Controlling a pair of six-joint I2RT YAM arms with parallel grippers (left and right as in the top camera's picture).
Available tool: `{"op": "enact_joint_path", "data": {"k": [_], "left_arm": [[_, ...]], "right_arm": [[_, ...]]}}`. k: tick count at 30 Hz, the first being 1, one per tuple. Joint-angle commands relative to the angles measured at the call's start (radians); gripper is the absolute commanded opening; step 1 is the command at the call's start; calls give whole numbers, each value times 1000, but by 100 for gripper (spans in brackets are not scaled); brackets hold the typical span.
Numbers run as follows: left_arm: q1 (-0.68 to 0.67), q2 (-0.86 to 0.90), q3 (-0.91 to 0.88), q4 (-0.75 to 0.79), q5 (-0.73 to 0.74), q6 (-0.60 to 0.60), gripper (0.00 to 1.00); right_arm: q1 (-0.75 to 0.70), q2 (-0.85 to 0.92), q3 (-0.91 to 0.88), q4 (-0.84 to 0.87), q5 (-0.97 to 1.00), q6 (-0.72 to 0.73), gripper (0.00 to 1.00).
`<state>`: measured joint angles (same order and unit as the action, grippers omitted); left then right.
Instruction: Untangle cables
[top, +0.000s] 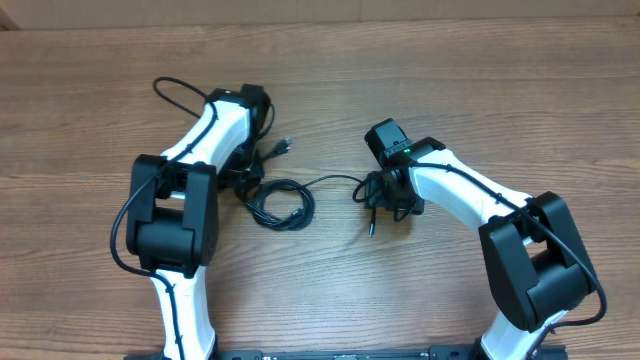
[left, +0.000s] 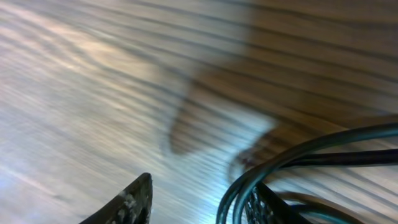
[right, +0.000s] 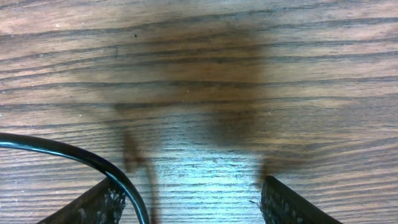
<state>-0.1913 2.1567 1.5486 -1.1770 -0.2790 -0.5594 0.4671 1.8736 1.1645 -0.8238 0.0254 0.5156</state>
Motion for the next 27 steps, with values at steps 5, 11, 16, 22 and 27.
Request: {"op": "enact_joint_path", "data": {"k": [5,11,16,22,27], "left_arm": [[154,14,-8,-10,209,-32,54],[212,14,-8,19,534,193,61],[207,14,-8,53,708,365,51],[172,14,-8,51,621,376,48],[142,14,-8,20,501,321,44]], "right_arm": [[4,3,-9,5,-5,-7,68],[4,3,-9,6,-5,-7,68],[4,3,-9,6,-5,-7,68],[4,3,-10,6,-5,-7,68],[4,3,-11,7,-5,-7,68]]}}
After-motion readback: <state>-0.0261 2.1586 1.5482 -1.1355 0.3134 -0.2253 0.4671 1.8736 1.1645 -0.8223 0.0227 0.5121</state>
